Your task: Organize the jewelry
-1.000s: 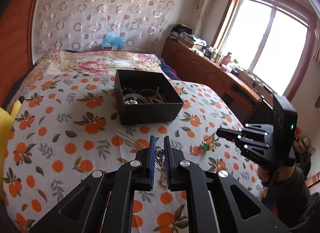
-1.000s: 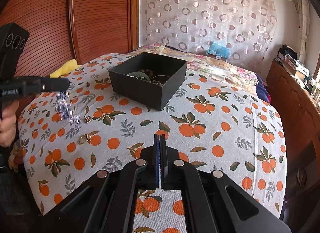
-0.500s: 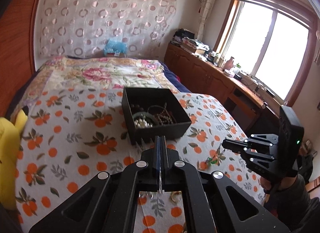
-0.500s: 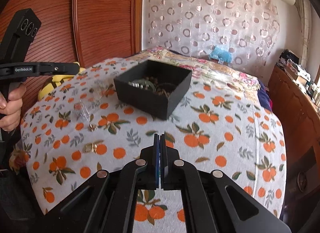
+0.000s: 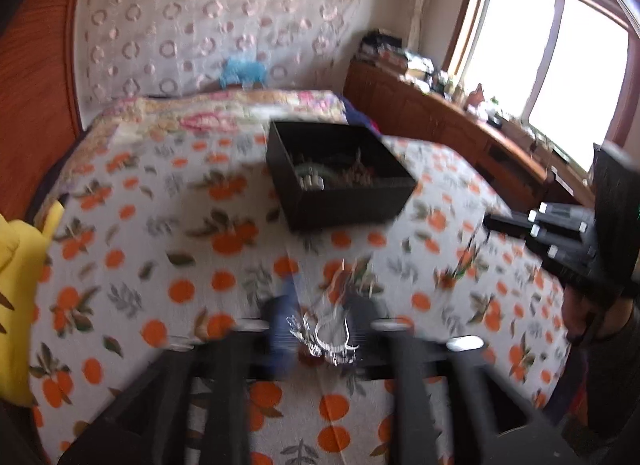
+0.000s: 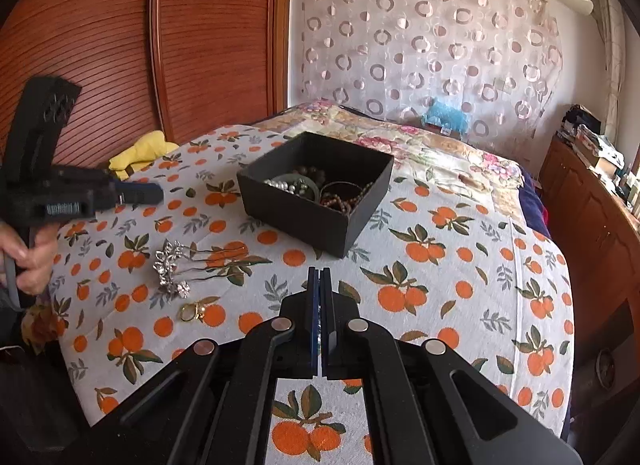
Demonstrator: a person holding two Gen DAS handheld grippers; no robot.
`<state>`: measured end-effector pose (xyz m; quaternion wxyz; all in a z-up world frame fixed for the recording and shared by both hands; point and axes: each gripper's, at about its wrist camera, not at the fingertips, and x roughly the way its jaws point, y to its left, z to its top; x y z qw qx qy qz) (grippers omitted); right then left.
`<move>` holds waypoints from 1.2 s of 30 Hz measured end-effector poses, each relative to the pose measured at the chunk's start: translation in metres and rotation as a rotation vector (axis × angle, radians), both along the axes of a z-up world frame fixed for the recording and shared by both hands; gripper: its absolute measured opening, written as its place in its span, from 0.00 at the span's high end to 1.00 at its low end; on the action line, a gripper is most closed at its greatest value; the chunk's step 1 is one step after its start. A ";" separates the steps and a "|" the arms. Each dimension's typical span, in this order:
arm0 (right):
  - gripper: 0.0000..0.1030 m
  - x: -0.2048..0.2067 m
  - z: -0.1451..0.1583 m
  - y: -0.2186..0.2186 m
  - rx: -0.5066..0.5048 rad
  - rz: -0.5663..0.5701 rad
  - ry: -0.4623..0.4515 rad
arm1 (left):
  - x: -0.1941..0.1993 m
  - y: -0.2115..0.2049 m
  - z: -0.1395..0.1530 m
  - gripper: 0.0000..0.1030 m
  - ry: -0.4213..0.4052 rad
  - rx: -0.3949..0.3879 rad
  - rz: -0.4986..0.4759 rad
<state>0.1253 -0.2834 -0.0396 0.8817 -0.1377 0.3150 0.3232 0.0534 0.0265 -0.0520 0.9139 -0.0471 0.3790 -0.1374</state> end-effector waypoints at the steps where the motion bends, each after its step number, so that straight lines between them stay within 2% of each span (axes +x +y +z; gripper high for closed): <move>1: 0.99 0.000 0.000 -0.001 0.001 -0.002 0.000 | -0.001 -0.001 -0.003 0.46 -0.005 0.014 0.004; 3: 0.99 0.000 0.002 -0.004 0.003 -0.005 0.000 | -0.004 -0.005 -0.009 0.45 -0.010 0.046 -0.001; 5: 0.99 0.000 0.002 -0.004 0.001 -0.005 0.000 | -0.005 -0.010 -0.013 0.36 -0.007 0.049 -0.020; 7: 0.99 0.000 0.002 -0.005 -0.002 -0.005 0.002 | -0.005 -0.017 -0.018 0.33 0.001 0.084 -0.043; 10: 0.99 0.000 0.001 -0.005 -0.001 -0.004 0.003 | -0.006 -0.025 -0.029 0.33 0.022 0.145 -0.060; 19: 0.99 -0.001 -0.002 -0.004 -0.003 0.001 0.009 | -0.002 -0.032 -0.040 0.33 0.037 0.214 -0.110; 22: 0.99 -0.001 -0.003 -0.004 -0.006 0.003 0.009 | -0.002 -0.037 -0.041 0.45 0.027 0.243 -0.129; 29: 0.99 0.000 -0.004 -0.004 -0.001 -0.001 0.009 | -0.012 -0.031 -0.033 0.46 0.000 0.202 -0.111; 36: 0.99 0.000 0.010 0.001 0.011 0.011 -0.020 | -0.014 -0.017 -0.006 0.46 -0.070 0.170 -0.054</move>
